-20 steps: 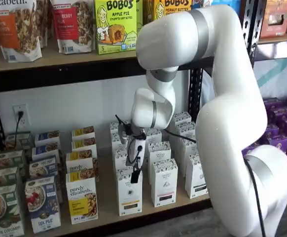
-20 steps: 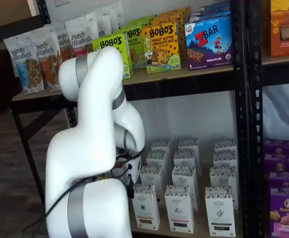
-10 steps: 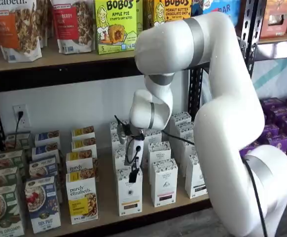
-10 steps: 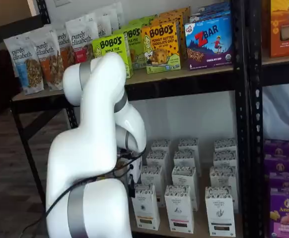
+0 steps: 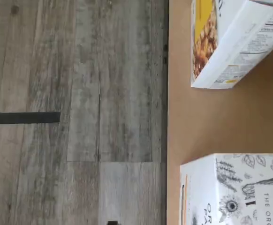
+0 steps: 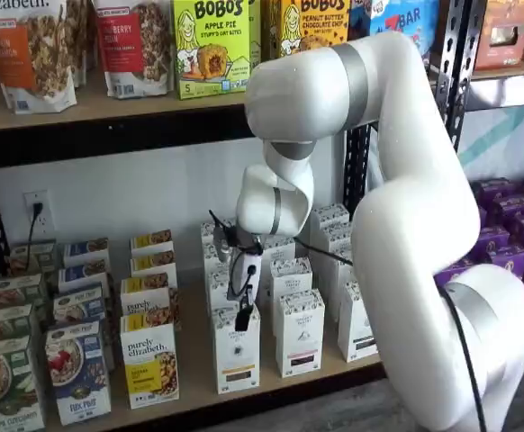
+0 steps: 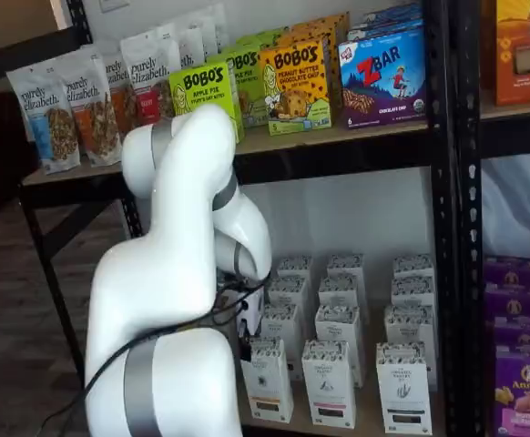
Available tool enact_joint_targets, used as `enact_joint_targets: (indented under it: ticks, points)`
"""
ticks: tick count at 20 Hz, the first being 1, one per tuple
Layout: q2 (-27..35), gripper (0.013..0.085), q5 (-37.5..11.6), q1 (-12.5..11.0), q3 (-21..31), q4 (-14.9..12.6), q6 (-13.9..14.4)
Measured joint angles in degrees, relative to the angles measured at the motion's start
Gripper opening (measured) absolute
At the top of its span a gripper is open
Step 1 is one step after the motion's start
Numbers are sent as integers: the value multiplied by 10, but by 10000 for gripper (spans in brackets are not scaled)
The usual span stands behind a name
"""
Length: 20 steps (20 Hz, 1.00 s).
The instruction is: Pick up the white box with a yellow strip in the middle, on the bottom shelf, the fourth box from the left
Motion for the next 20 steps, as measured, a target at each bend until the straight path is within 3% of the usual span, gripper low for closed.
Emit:
enact_joint_targets:
  ticks: [20]
  points:
    - [88,850,9,-14,-101,-36,21]
